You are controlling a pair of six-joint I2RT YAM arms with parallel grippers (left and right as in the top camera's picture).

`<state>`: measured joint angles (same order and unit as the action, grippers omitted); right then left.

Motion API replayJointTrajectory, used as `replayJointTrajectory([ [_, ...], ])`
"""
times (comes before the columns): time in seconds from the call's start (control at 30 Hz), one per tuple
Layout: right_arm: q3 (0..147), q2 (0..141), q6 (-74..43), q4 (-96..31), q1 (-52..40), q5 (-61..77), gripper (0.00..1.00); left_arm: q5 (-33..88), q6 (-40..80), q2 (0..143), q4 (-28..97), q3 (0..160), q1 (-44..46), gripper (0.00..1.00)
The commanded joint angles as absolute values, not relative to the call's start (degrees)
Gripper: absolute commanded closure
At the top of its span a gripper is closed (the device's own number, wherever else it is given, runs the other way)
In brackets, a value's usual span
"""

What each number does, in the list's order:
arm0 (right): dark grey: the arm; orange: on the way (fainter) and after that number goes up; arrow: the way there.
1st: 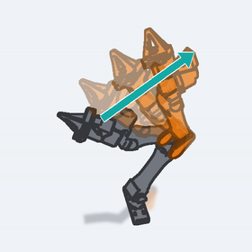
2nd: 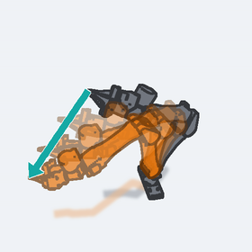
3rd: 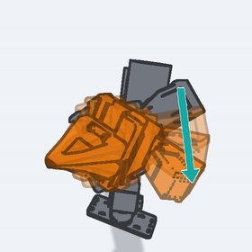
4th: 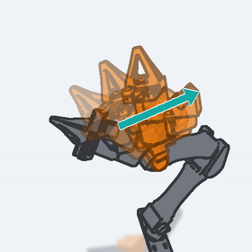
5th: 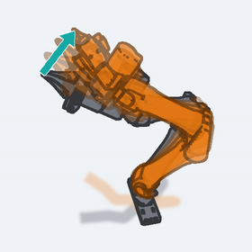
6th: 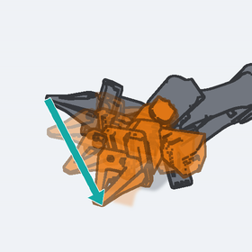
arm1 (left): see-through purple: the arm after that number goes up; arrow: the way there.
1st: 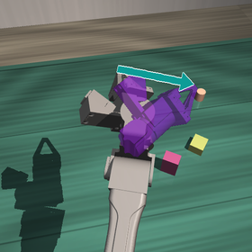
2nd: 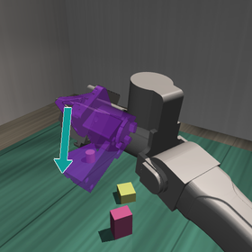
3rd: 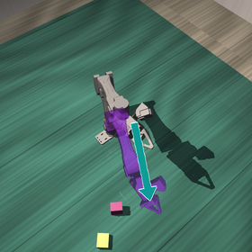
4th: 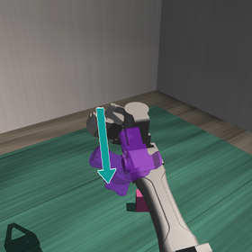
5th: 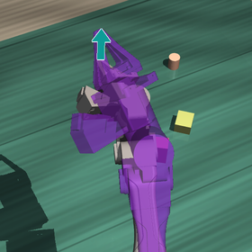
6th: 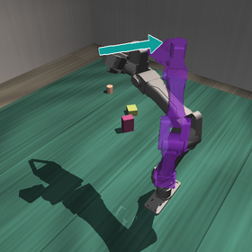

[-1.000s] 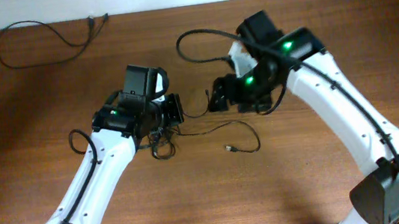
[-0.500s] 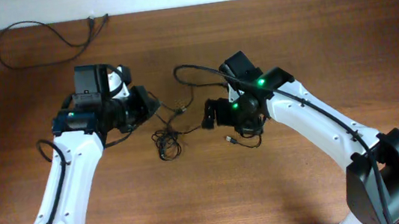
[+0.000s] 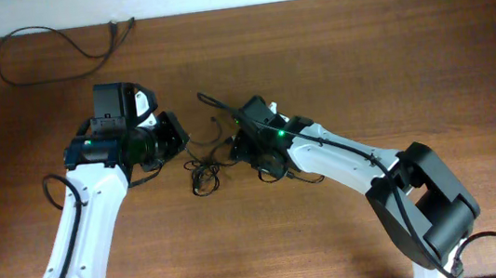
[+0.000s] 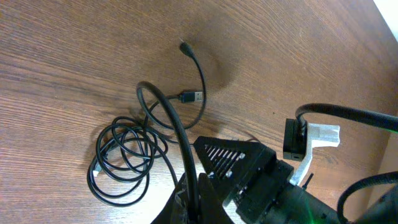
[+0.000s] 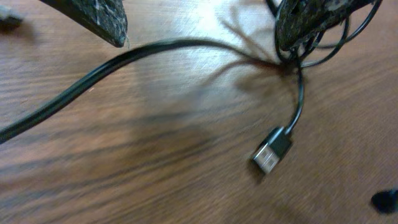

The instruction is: Untangle cables

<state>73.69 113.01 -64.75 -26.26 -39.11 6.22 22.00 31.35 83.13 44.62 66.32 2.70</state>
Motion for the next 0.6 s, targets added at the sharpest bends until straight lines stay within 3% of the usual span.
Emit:
replayJointTrajectory([
  [0.0,73.49,114.28,-65.47,-24.49,-39.38,2.55,0.23,21.15,31.88,81.89,44.69,67.29,2.44,1.0],
  [0.13,73.49,115.26,-65.47,-23.55,-39.44,2.09,0.41,21.17,31.88,81.89,44.69,67.29,2.46,1.0],
  [0.23,73.49,116.9,-65.49,-20.64,-39.42,1.93,0.43,21.15,31.88,81.89,44.71,67.29,2.46,1.0],
  [0.27,73.49,117.3,-65.45,-19.79,-39.42,1.87,0.48,21.15,31.88,81.89,44.71,67.29,2.46,1.0],
  [0.33,73.49,117.38,-65.41,-19.46,-39.35,1.74,0.86,21.15,31.88,81.89,44.71,67.29,2.44,1.0],
  [0.37,73.52,117.36,-65.43,-19.49,-39.29,1.43,0.96,21.15,31.86,81.89,44.71,67.29,2.44,1.0],
  [0.5,74.15,111.18,-62.76,-24.8,-35.51,1.67,0.96,17.47,31.86,81.89,46.33,67.29,2.44,1.0],
  [0.57,74.22,102.17,-53.36,-27.27,-31.38,1.65,0.96,10.11,31.88,81.89,48.8,67.29,2.28,1.0],
])
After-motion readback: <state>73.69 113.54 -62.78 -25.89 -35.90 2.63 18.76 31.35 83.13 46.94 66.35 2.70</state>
